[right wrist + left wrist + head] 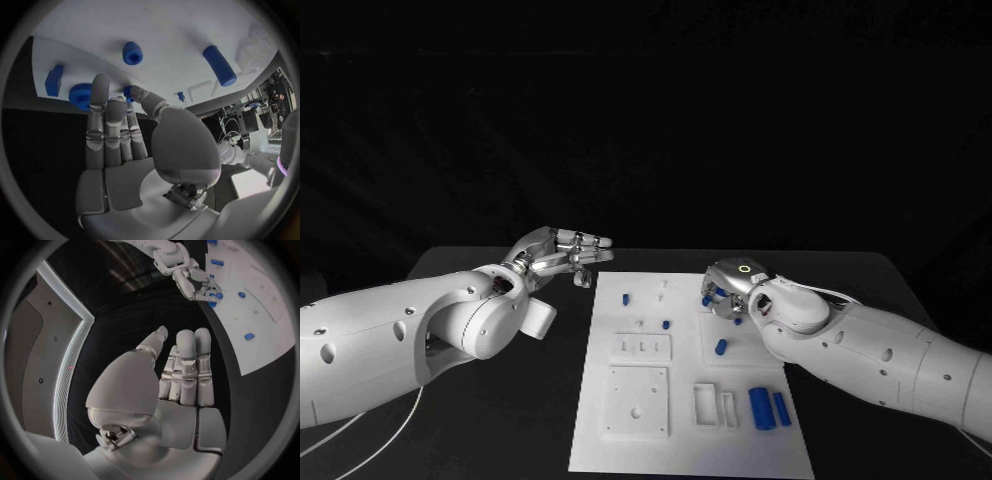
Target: Assemble the parts on the task board
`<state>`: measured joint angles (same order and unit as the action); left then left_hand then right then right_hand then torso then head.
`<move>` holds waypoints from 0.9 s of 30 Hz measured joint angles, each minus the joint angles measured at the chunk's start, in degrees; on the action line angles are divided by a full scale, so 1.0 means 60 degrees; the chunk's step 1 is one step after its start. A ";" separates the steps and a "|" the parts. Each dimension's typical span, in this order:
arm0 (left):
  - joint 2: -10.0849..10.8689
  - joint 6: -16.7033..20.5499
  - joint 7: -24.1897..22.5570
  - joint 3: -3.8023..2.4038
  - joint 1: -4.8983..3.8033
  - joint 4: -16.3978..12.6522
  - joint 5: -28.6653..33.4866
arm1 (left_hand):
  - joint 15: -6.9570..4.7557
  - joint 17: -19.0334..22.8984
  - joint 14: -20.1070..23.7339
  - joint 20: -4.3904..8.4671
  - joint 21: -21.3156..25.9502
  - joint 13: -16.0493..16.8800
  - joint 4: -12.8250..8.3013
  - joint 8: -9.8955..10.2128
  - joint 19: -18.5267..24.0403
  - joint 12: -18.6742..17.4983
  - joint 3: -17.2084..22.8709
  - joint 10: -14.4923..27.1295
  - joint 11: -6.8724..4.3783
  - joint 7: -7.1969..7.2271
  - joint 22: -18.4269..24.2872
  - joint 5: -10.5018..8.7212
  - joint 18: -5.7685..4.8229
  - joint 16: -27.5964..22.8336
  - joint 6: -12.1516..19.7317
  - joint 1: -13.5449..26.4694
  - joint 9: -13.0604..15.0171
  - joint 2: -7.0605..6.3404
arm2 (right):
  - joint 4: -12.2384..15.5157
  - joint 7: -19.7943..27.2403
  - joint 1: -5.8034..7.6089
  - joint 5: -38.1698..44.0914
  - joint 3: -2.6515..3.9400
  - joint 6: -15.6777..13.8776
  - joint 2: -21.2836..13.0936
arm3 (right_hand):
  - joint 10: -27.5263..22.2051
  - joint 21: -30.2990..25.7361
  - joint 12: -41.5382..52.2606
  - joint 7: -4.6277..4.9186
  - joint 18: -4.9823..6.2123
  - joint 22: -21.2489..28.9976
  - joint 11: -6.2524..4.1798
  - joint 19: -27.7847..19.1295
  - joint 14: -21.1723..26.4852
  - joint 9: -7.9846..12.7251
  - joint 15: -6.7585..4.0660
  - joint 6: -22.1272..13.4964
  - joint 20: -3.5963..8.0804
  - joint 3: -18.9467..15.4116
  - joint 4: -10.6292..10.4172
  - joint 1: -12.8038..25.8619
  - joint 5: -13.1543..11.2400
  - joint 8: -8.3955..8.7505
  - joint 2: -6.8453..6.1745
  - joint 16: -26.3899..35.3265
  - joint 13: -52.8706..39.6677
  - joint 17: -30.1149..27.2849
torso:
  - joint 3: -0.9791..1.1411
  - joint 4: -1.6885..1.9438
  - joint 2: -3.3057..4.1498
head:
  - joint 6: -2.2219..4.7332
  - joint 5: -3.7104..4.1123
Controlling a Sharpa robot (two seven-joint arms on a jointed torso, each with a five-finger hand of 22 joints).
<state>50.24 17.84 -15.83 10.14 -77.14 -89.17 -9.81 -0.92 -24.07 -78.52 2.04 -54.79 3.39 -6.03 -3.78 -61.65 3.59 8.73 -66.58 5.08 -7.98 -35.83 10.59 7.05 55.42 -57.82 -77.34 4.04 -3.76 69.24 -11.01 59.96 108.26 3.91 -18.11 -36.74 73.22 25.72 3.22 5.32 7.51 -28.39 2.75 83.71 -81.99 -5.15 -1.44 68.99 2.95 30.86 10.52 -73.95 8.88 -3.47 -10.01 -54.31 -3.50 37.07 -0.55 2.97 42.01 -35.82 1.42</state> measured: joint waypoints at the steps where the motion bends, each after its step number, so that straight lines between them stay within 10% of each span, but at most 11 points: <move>1: -0.0003 0.0000 0.0005 0.0000 0.0000 0.0003 -0.0001 | 0.0000 0.0011 0.0000 0.0000 -0.0040 0.0000 0.0000 0.0000 0.0000 0.0000 0.0000 0.0000 0.0000 0.0000 0.0000 0.0000 0.0000 0.0039 0.0000 0.0000 0.0000 0.0000 | 0.0000 0.0001 0.0000 -0.0005 0.0001 0.0001 0.0007 | 0.0000 0.0000 0.0000 0.0000 -0.0001 -0.0007 0.0000 0.0000 0.0000 -0.0007 0.0000 0.0000 0.0000 0.0000 0.0000 0.0015 0.0000 0.0001 0.0015 0.0000 0.0000 0.0000 | 0.0000 0.0000 0.0003 | 0.0000 0.0000; 20: -0.0073 0.0000 0.0077 0.0002 0.0000 0.0156 -0.0011 | 0.0000 0.0030 0.0000 0.0000 -0.0048 -0.0001 -0.0038 0.0000 0.0000 0.0000 0.0038 0.0000 0.0000 0.0000 0.0001 0.0044 -0.0009 0.0041 0.0000 0.0000 0.0000 0.0000 | 0.0115 -0.0047 -0.0003 -0.0121 0.0027 0.0050 0.0007 | 0.0426 -0.0039 -0.0044 -0.0013 -0.0179 -0.0468 -0.0126 -0.0065 0.0001 -0.0181 -0.0138 0.0357 0.0142 0.0962 0.0279 0.0212 0.0184 0.0001 0.0494 -0.0064 0.0004 0.0092 | -0.0014 0.0004 0.0038 | -0.0006 -0.0027; 27: -0.0073 0.0001 0.0099 0.0004 0.0000 0.0271 -0.0012 | 0.0000 0.0041 0.0000 0.0000 -0.0048 -0.0001 -0.0074 0.0000 0.0000 0.0000 0.0074 0.0000 0.0000 0.0000 0.0001 0.0044 -0.0011 0.0082 0.0000 0.0000 0.0008 0.0000 | 0.0371 -0.0198 -0.0058 -0.0129 0.0255 0.0021 -0.0088 | 0.0478 -0.0039 0.0013 -0.0125 -0.0220 -0.0622 -0.0169 -0.0065 0.0034 -0.0186 -0.0171 0.0500 0.0142 0.1001 0.0319 0.0237 0.0184 0.0004 0.0519 -0.0064 0.0003 0.0113 | -0.0012 0.0006 0.0039 | 0.0071 -0.0054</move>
<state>49.81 17.85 -15.23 10.16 -77.15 -87.54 -9.88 -0.92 -23.82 -78.52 2.04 -55.08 3.39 -6.47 -3.78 -61.65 3.59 9.18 -66.58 5.08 -7.98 -35.82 10.85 6.99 55.92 -57.82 -77.34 4.08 -3.76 71.47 -12.19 59.61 107.48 5.44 -17.99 -37.27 76.08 25.49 3.30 4.57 6.19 -32.12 1.74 83.32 -81.78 -6.27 -2.47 71.99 3.80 36.86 12.43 -72.53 9.98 -3.44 -6.90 -54.69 -3.48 37.74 -0.63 3.01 42.24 -35.39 1.10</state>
